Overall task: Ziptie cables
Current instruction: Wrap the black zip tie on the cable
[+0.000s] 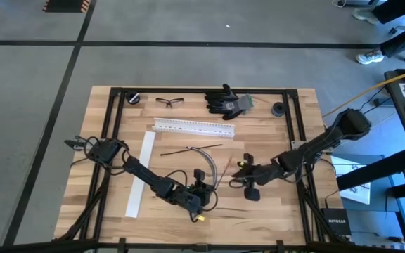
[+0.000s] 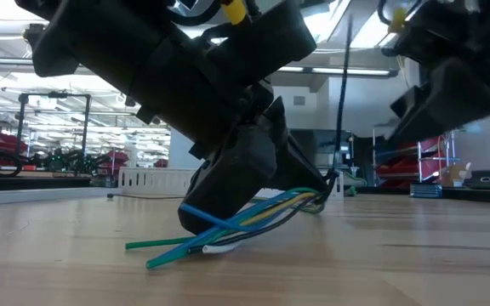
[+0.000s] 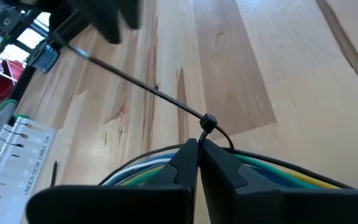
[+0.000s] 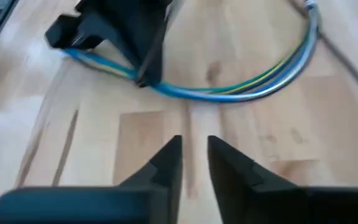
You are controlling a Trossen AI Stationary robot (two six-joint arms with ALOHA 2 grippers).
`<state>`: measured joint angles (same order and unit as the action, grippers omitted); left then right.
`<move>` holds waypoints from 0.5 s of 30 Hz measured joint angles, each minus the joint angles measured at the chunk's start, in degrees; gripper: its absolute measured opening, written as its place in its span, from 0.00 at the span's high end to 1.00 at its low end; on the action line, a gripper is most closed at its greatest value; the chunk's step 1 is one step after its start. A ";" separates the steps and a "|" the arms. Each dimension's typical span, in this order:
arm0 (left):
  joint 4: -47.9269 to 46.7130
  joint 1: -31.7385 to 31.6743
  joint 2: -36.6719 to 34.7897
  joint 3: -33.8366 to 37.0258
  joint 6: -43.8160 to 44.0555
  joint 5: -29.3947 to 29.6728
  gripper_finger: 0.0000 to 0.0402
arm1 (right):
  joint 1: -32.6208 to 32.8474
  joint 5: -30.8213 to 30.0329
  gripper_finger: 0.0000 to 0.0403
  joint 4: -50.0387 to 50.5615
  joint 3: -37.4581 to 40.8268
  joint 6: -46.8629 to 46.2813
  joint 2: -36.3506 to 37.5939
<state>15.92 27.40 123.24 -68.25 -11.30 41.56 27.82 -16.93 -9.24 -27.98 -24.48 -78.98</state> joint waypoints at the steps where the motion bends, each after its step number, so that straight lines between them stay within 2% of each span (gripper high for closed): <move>1: 0.02 0.00 0.00 0.00 0.29 -0.01 1.00 | 0.21 0.01 0.79 -4.28 0.61 0.03 -1.39; 4: 0.10 0.00 0.00 0.00 0.63 0.05 1.00 | 0.29 0.21 0.71 -18.34 1.85 3.08 -6.93; 7: 0.44 0.00 0.00 0.00 0.73 0.07 1.00 | -0.19 1.20 0.68 -27.48 1.50 7.10 -13.42; 11: 1.35 0.00 0.00 0.04 0.56 0.11 1.00 | -1.73 5.00 0.69 -32.23 0.06 8.06 -20.53; 15: 1.85 0.00 0.00 0.07 0.49 0.11 1.00 | -2.85 8.20 0.71 -37.91 -1.33 9.33 -24.06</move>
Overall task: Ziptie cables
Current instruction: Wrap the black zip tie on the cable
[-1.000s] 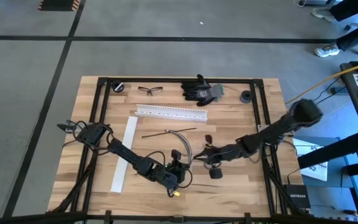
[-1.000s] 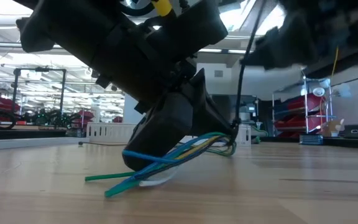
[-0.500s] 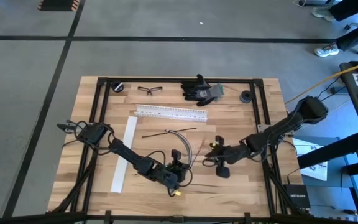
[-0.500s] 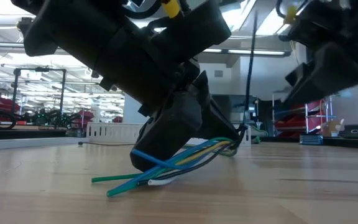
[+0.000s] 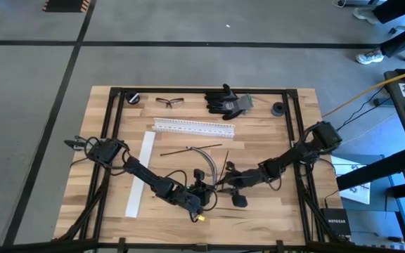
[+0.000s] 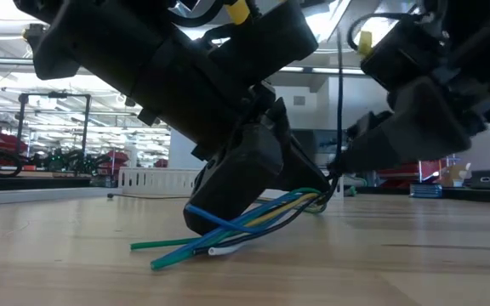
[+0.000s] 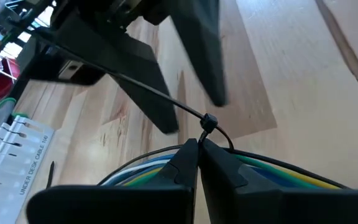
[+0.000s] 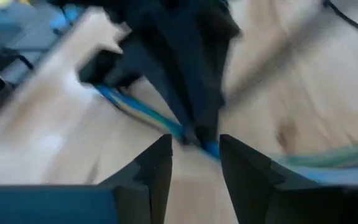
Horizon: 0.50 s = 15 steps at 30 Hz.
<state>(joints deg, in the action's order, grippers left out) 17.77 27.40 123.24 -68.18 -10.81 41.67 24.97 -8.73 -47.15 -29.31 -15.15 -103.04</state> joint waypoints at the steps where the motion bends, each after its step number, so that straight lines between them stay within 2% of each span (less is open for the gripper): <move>1: 0.10 0.00 0.00 0.00 -0.02 0.02 1.00 | 0.00 0.95 0.72 -0.69 -0.08 0.51 -0.22; 5: 0.25 -0.02 0.00 0.00 -0.06 0.00 1.00 | -0.25 2.96 0.78 -0.98 -0.44 3.49 -0.37; 8: 0.28 -0.02 0.00 0.00 -0.26 -0.04 1.00 | -0.23 2.18 0.92 -0.40 -0.47 6.67 -0.37; 10: 0.34 -0.02 0.00 0.00 -0.07 0.05 1.00 | 0.60 -1.01 0.98 -0.57 -0.49 10.23 -0.37; 13: 0.47 -0.16 0.00 0.00 0.29 0.07 1.00 | 2.60 -8.48 0.99 -0.51 -1.24 14.64 -0.37; 15: 0.45 -0.33 0.00 0.00 1.33 0.01 1.00 | 4.95 -17.02 1.00 1.54 -2.19 18.48 -0.37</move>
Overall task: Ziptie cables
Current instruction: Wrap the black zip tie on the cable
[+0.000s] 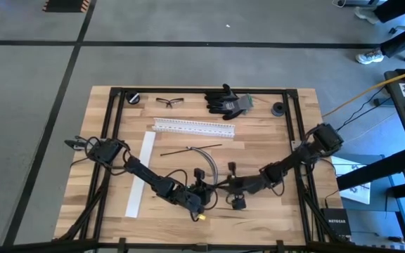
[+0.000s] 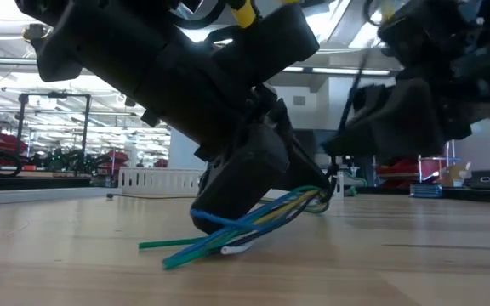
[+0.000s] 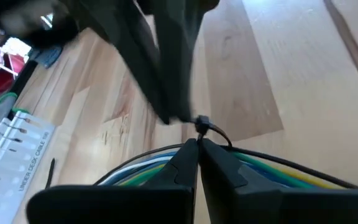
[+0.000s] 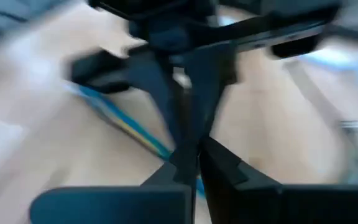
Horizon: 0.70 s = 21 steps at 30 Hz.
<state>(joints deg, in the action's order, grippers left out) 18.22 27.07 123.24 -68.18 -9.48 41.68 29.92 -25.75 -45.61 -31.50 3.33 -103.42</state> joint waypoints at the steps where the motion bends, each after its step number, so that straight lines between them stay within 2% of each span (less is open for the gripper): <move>1: 0.02 -0.08 0.00 0.00 0.49 -0.66 1.00 | 1.22 -4.47 1.00 1.98 -0.71 2.55 0.00; 4: 0.29 -0.80 0.01 0.00 1.61 -3.13 1.00 | 4.60 -15.76 1.00 8.19 -3.09 9.04 0.13; 9: -0.19 -0.86 1.23 -0.13 3.41 -4.40 1.00 | 9.70 -26.13 1.00 15.12 -7.70 17.23 3.91; 13: -2.80 0.18 2.74 -0.39 4.83 -5.52 1.00 | 13.16 -34.97 1.00 21.36 -9.69 19.11 11.41; 16: -3.17 0.82 3.26 -0.31 4.71 -5.00 1.00 | 13.97 -35.19 1.00 24.77 -8.77 14.61 16.51; 21: -1.55 0.70 2.16 -0.17 3.83 -4.14 1.00 | 13.37 -27.33 1.00 34.43 -7.95 -3.05 19.06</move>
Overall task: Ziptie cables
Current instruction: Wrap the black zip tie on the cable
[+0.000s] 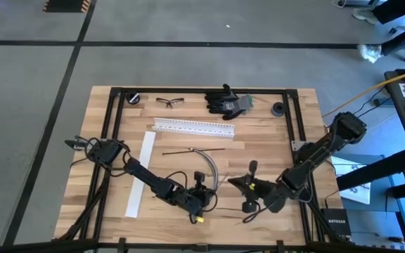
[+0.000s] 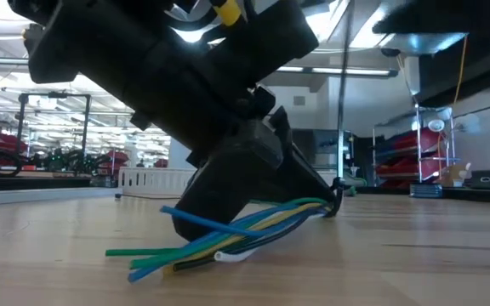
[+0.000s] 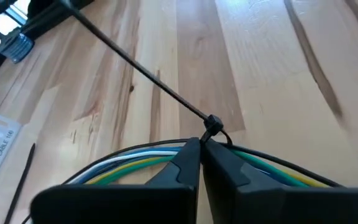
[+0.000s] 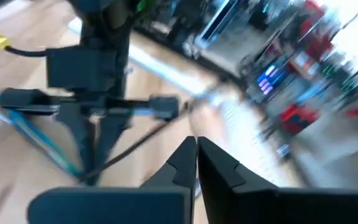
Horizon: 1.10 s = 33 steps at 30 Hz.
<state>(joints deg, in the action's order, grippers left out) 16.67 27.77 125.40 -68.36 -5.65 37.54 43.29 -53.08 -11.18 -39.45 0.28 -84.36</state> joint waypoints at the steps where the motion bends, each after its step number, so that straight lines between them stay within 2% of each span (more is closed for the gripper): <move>1: -0.11 0.00 -0.56 0.02 -0.18 -0.02 1.00 | -0.52 2.41 1.00 1.75 0.56 -5.02 -0.05; 4: -0.21 0.00 -1.35 0.15 -0.87 0.26 1.00 | -2.94 12.91 0.96 0.72 3.61 -18.66 -2.54; 7: -0.02 0.00 -1.44 0.15 -0.90 0.33 1.00 | -5.40 20.38 0.89 -6.01 6.91 -22.83 -6.68; 10: -0.06 0.00 -1.44 0.15 -0.49 0.32 1.00 | -7.92 25.47 0.79 -14.95 8.31 -22.13 -11.23; 14: 0.18 -0.02 -1.46 0.15 -0.25 0.33 1.00 | -12.28 31.51 0.71 -24.11 8.27 -14.69 -17.03; 21: 0.50 -0.02 -1.52 0.15 -0.33 0.37 1.00 | -18.71 42.28 0.70 -31.42 6.99 -6.63 -23.43; 23: 0.42 -0.02 -1.53 0.15 -0.23 0.37 1.00 | -19.48 44.16 0.72 -31.27 6.18 -5.41 -24.63; 29: -0.12 -0.02 -1.55 0.15 2.53 0.52 1.00 | -19.37 44.14 0.80 -30.31 5.52 -4.20 -25.62; 33: -2.01 -0.02 -1.55 -0.21 4.59 0.67 0.94 | -19.37 44.16 0.82 -29.90 5.45 -4.25 -25.59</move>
<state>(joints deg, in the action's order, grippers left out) 14.65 27.75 123.85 -68.56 -1.06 38.21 23.92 -8.92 -41.08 -34.00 -3.98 -109.95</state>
